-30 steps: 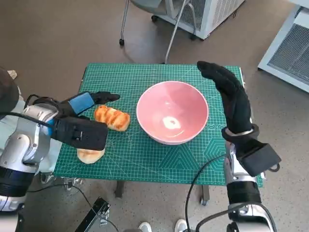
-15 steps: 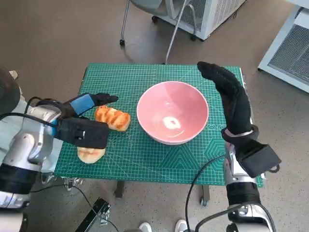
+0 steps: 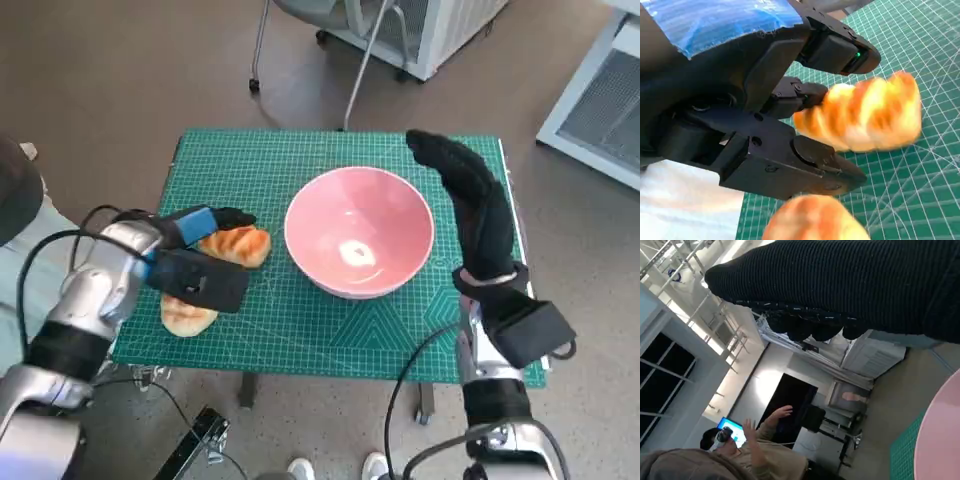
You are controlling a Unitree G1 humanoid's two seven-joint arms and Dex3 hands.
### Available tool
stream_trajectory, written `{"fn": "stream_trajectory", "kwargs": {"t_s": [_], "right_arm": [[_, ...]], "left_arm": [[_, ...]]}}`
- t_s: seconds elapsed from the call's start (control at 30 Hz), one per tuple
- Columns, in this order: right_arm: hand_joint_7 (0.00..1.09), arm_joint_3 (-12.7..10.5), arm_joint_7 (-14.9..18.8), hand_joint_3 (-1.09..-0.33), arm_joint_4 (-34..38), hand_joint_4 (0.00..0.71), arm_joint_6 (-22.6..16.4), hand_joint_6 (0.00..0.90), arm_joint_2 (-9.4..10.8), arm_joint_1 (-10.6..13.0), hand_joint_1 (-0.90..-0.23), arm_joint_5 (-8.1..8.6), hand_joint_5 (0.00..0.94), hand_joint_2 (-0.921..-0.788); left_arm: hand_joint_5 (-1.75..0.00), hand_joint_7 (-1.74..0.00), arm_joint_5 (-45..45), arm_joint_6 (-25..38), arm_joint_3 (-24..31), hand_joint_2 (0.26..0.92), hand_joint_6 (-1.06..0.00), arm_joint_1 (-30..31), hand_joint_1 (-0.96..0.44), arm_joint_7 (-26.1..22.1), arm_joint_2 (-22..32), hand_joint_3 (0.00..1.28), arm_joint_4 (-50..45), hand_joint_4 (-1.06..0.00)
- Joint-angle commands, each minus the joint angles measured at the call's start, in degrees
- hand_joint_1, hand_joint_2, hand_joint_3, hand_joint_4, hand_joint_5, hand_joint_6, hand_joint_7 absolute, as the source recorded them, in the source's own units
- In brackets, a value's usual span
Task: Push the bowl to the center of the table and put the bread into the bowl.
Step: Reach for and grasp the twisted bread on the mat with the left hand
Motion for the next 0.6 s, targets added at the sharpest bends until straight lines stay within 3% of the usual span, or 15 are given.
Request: {"fn": "stream_trajectory", "kwargs": {"t_s": [0.03, 0.23, 0.33, 0.37, 0.43, 0.47, 0.6], "right_arm": [[0.87, -0.1, -0.1, -0.723, -0.3, 0.409, 0.6, 0.084, 0.4, 1.6, -0.567, 0.68, 0.018, -0.921], [0.87, 0.0, 0.0, -0.715, -1.0, 0.409, 1.0, 0.082, 0.4, 2.0, -0.574, 1.01, 0.017, -0.921], [0.87, 0.0, 0.0, -0.712, -1.6, 0.409, 1.0, 0.082, 0.3, 2.4, -0.575, 1.06, 0.017, -0.921], [0.87, 0.0, -0.1, -0.711, -1.7, 0.409, 1.1, 0.082, 0.3, 2.6, -0.576, 1.04, 0.017, -0.921], [0.87, 0.0, -0.1, -0.710, -1.9, 0.410, 1.1, 0.082, 0.3, 2.8, -0.576, 1.02, 0.017, -0.921], [0.87, 0.0, -0.2, -0.709, -2.0, 0.410, 1.1, 0.082, 0.3, 2.8, -0.576, 0.98, 0.017, -0.921], [0.87, -0.1, 0.0, -0.708, -2.1, 0.410, 1.0, 0.082, 0.0, 3.1, -0.576, 1.06, 0.017, -0.921]], "left_arm": [[-0.02, -0.03, 3.0, -1.8, -3.5, 0.812, -0.52, -2.3, 0.07, 3.6, -2.4, 0.09, 5.7, -0.41], [-0.04, -0.06, 6.1, -5.1, -7.1, 0.892, -0.60, -4.7, 0.10, 9.1, -3.6, 0.13, 11.2, -0.48], [-0.09, -0.09, 6.8, -7.4, -8.3, 0.911, -0.69, -5.9, 0.11, 12.9, -4.1, 0.20, 14.5, -0.59], [-0.57, -0.52, 6.9, -8.2, -8.5, 0.915, -0.61, -6.2, 0.07, 14.1, -4.1, 0.21, 15.5, -0.54], [-1.01, -0.92, 6.8, -9.5, -8.9, 0.918, -0.52, -6.7, 0.04, 16.2, -4.1, 0.25, 17.1, -0.48], [-1.16, -1.04, 6.7, -10.0, -9.0, 0.919, -0.51, -6.9, 0.02, 17.0, -4.1, 0.24, 17.8, -0.49], [-1.32, -1.14, 5.2, -12.7, -8.3, 0.920, -0.53, -7.6, 0.01, 20.5, -3.8, 0.19, 20.8, -0.54]]}}
